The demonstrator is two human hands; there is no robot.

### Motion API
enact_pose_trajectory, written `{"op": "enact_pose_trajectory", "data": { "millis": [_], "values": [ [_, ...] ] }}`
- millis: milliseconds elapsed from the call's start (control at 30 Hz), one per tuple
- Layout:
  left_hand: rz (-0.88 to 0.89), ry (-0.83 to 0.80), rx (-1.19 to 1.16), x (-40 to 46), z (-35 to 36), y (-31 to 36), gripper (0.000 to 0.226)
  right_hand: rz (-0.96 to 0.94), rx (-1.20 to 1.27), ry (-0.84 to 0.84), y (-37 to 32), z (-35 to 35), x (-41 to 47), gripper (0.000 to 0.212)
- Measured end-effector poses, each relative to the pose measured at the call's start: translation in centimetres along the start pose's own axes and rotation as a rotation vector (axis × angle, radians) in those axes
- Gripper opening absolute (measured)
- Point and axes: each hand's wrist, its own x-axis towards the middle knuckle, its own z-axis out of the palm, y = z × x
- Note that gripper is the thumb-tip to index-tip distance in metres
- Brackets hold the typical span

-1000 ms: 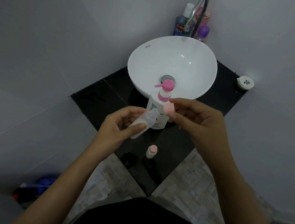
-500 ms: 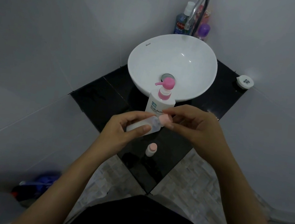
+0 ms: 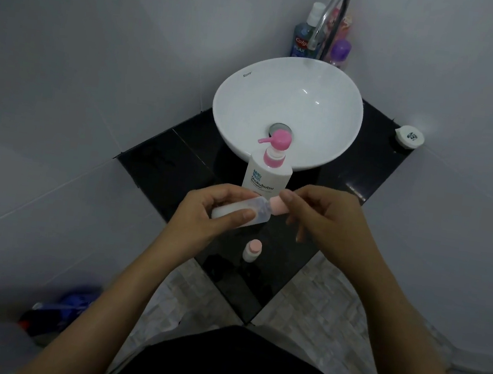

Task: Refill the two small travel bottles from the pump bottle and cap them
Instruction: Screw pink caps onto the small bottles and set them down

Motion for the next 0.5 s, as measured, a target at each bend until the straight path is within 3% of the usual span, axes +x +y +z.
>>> {"op": "enact_pose_trajectory", "data": {
  "millis": [100,200,333,500],
  "values": [
    [-0.007,0.006,0.001,0.0,0.0,0.1,0.028,-0.042,0.033,-0.074,0.3,-0.7,0.0,0.033],
    [-0.005,0.006,-0.01,0.1,0.1,0.3,0.028,-0.042,0.01,-0.106,0.8,-0.5,-0.1,0.022],
    [-0.008,-0.002,-0.011,0.1,0.3,0.5,0.025,0.051,-0.023,-0.02,0.7,0.1,-0.1,0.046],
    [-0.019,0.0,-0.028,0.1,0.5,0.5,0.027,-0.039,0.045,-0.105,1.2,-0.8,-0.5,0.031]
  ]
}}
